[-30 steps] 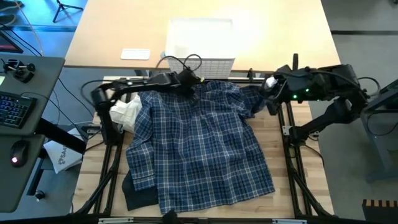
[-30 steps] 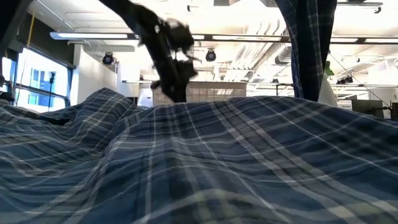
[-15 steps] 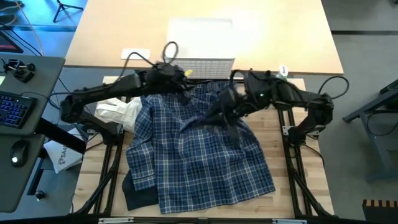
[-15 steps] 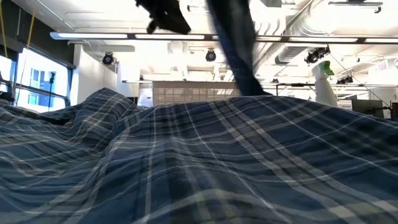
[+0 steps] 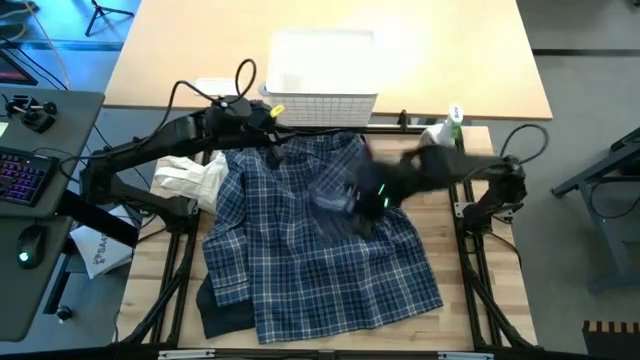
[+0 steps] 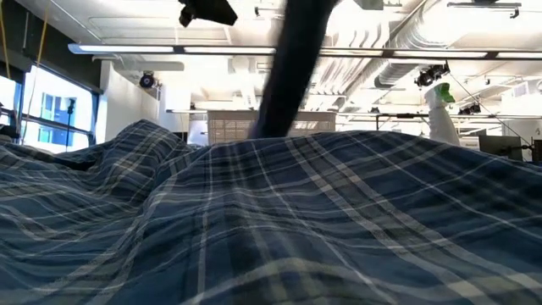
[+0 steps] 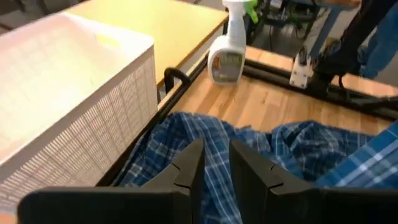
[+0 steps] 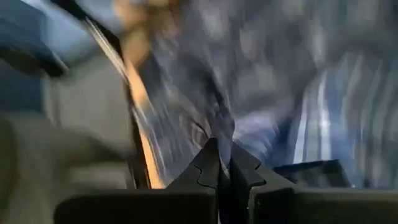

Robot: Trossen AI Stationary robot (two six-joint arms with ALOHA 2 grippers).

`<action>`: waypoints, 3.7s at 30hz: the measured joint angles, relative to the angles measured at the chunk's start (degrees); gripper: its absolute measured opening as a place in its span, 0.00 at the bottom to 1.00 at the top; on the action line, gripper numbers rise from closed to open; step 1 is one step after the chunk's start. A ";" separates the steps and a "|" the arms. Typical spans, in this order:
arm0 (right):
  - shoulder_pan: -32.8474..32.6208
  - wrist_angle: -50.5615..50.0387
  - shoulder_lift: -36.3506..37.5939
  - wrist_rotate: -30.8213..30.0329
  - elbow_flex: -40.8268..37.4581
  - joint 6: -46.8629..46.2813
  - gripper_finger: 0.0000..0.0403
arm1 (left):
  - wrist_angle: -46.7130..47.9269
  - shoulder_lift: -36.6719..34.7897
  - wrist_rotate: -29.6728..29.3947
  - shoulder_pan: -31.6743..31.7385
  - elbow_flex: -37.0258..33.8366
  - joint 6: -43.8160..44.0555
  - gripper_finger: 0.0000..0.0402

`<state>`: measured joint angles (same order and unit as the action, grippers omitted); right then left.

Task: Fold laundry
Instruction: Fold the blue plaid flannel shirt

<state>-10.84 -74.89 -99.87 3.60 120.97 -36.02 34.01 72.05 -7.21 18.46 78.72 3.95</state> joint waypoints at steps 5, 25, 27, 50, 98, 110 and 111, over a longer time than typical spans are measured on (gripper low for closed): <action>-6.50 -15.25 -4.17 7.57 -0.10 -7.85 0.00 | 4.09 0.00 4.40 -0.44 0.00 0.28 0.15; -9.31 25.69 -0.33 -18.03 -1.07 -0.17 0.00 | -3.63 3.05 5.47 0.82 0.00 0.42 0.20; -7.37 30.05 -2.67 -13.50 -1.07 2.54 0.00 | -4.83 2.24 4.21 2.25 0.00 -0.09 0.21; -0.84 -7.21 -10.87 -9.34 -1.05 -18.94 0.36 | 2.63 -10.53 7.70 4.22 1.51 -2.12 0.21; -21.01 -10.08 -3.51 -12.38 -7.87 -59.82 0.45 | -5.53 53.33 28.22 11.17 21.24 13.38 0.47; -26.01 -10.02 -3.53 -18.26 -7.87 -63.42 0.45 | -12.64 50.85 33.00 10.16 21.22 8.16 0.03; -27.14 -10.03 -3.53 -19.96 -7.85 -65.72 0.45 | -12.63 49.45 31.52 10.49 21.22 7.14 0.02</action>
<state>-37.98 -84.93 -103.39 -16.35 113.12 -101.74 21.38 121.50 24.31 28.95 99.94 11.08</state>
